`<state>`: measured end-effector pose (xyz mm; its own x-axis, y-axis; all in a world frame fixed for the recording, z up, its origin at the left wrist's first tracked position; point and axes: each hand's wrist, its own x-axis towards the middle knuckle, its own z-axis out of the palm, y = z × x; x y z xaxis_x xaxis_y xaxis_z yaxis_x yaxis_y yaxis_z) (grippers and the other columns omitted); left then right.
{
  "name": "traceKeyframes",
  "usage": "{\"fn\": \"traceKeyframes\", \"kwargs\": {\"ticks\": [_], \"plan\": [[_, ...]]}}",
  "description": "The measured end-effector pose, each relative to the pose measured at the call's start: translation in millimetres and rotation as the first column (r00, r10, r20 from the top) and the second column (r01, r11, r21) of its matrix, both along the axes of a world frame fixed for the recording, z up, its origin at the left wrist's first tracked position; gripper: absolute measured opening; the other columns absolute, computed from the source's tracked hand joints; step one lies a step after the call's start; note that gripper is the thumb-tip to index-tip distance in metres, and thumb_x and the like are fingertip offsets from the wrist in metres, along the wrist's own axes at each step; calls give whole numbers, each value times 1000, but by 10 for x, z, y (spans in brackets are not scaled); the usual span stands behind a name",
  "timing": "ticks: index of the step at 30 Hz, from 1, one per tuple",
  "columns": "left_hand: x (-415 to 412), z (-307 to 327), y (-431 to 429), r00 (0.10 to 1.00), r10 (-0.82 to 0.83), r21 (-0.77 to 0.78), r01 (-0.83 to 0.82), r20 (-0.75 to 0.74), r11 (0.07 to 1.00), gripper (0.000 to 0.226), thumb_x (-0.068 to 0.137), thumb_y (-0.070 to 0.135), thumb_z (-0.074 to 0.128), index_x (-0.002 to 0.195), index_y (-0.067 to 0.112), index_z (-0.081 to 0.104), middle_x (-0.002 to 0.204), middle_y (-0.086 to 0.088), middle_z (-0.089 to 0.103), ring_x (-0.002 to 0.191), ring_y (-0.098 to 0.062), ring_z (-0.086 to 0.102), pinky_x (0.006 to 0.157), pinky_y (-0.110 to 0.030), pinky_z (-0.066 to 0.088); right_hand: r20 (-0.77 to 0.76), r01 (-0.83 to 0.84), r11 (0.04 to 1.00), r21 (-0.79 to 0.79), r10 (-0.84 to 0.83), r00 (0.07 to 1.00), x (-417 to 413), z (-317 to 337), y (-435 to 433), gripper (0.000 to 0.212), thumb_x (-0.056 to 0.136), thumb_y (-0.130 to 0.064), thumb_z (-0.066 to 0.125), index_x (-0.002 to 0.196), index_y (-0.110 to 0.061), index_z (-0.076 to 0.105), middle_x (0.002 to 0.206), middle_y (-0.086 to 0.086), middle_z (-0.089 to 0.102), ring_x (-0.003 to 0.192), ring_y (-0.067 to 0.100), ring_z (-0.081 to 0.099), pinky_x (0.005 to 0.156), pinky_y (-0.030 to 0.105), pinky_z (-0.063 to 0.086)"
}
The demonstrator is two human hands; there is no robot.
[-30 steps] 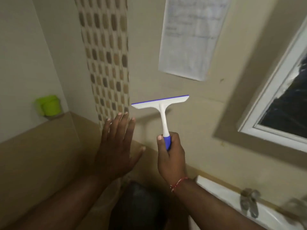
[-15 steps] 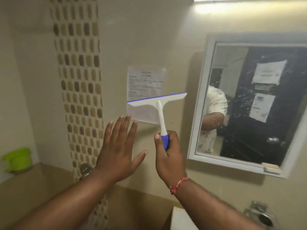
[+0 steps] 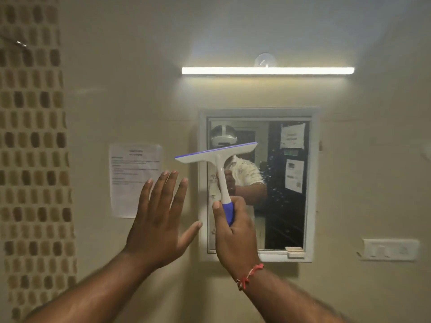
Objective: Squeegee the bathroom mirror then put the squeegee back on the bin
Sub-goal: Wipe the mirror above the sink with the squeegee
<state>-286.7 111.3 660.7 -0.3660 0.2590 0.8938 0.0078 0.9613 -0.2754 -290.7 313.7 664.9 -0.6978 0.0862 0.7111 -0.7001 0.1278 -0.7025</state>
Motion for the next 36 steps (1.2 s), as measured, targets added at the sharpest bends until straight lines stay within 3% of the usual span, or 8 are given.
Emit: {"fn": "traceKeyframes", "kwargs": {"ticks": [7,10,15,19,22,30,33,36], "plan": [[-236,318,754,997,-76,1,76,-19,997,105,105,75,50,183,11,21,193,-17,9,180,-38,9,143,-69,19,-11,37,999,-18,-37,999,-160,180,652,18,109,-47,58,99,-32,56,83,-6,63,65,14,61,65,41,62],[-338,398,958,998,-68,-5,68,-8,998,105,105,74,54,183,11,21,193,-18,8,180,-38,9,141,-72,22,-9,37,999,-25,-37,999,-237,229,832,17,108,-47,59,100,-33,57,77,-14,62,61,6,58,63,38,61],[-463,397,1078,999,-32,-7,32,11,999,108,105,75,55,183,11,19,193,-17,4,180,-39,7,140,-72,22,28,16,999,-33,-15,999,-352,252,969,14,109,-44,60,100,-33,58,72,-10,60,61,2,61,58,23,58],[-487,349,1023,1000,1,-16,-1,11,1000,107,105,75,53,183,10,20,193,-18,8,180,-40,9,139,-72,25,172,-57,994,-96,73,982,-421,335,837,12,108,-50,59,100,-41,59,80,-5,65,65,1,65,67,39,66],[-507,330,893,999,43,-17,-43,23,999,107,104,75,53,183,10,20,193,-18,8,180,-39,8,142,-70,21,271,-142,981,-134,174,947,-565,523,622,30,109,-58,48,113,-33,63,88,-5,70,73,9,65,68,33,54],[-533,166,421,991,124,13,-125,45,992,109,104,79,49,184,13,14,194,-15,4,181,-36,5,143,-68,19,240,-202,969,-145,233,942,-891,1092,95,33,113,-48,48,113,-18,63,91,2,66,73,14,65,64,33,58],[-529,166,266,992,124,20,-124,28,992,109,104,78,50,184,12,16,194,-15,7,181,-36,4,143,-67,17,234,-169,979,-116,192,953,-957,1221,26,36,113,-47,47,120,-14,61,97,6,65,72,13,61,59,25,46],[-499,148,113,991,132,26,-132,7,991,106,105,77,47,183,11,18,193,-16,7,181,-37,6,144,-66,15,208,-163,979,-121,186,960,-1004,1210,-9,35,113,-47,47,118,-16,61,102,10,67,73,15,61,60,26,46]]}}
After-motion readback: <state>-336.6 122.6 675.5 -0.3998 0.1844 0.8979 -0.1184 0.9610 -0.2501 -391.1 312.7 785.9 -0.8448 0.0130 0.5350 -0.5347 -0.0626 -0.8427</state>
